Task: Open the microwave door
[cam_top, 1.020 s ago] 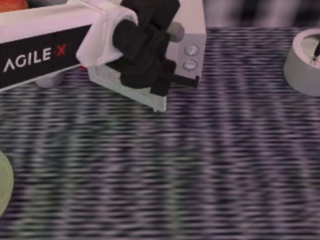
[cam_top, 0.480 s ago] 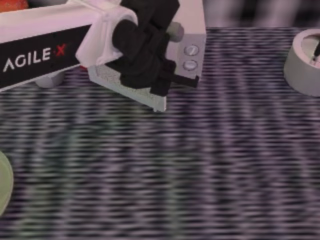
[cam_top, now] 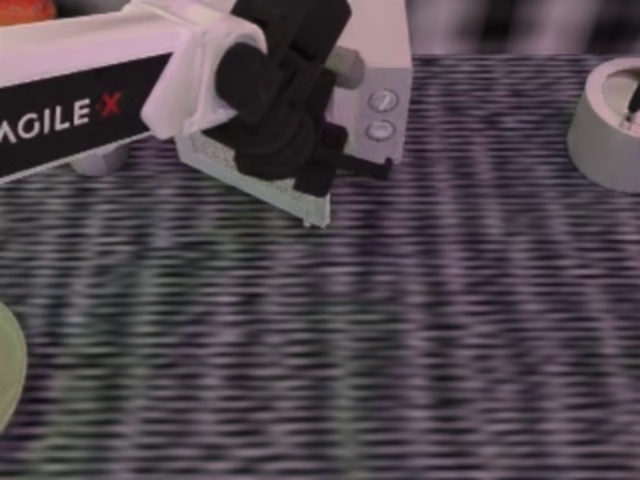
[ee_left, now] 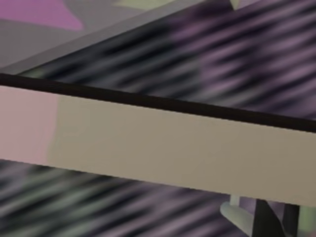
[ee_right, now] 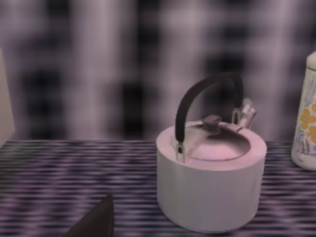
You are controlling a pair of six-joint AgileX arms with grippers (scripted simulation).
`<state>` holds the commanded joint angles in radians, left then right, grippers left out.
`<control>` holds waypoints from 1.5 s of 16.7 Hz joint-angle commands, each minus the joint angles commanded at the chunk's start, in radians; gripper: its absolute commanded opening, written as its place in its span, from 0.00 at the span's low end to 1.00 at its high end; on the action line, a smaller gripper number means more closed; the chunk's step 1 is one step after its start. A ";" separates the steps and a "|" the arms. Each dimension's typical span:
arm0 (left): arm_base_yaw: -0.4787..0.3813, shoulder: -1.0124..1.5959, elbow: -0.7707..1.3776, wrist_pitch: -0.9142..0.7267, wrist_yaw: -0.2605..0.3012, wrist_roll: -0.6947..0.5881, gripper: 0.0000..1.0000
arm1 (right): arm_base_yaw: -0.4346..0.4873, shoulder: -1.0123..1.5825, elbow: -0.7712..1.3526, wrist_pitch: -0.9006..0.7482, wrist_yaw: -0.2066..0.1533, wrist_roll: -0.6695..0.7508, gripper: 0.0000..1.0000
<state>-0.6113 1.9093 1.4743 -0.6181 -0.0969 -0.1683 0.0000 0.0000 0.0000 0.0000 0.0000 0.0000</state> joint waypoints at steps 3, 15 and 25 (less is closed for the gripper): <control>0.019 -0.041 -0.051 0.019 0.034 0.066 0.00 | 0.000 0.000 0.000 0.000 0.000 0.000 1.00; 0.027 -0.060 -0.076 0.028 0.052 0.094 0.00 | 0.000 0.000 0.000 0.000 0.000 0.000 1.00; 0.027 -0.060 -0.076 0.028 0.052 0.094 0.00 | 0.000 0.000 0.000 0.000 0.000 0.000 1.00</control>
<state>-0.5838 1.8490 1.3983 -0.5905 -0.0451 -0.0738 0.0000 0.0000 0.0000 0.0000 0.0000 0.0000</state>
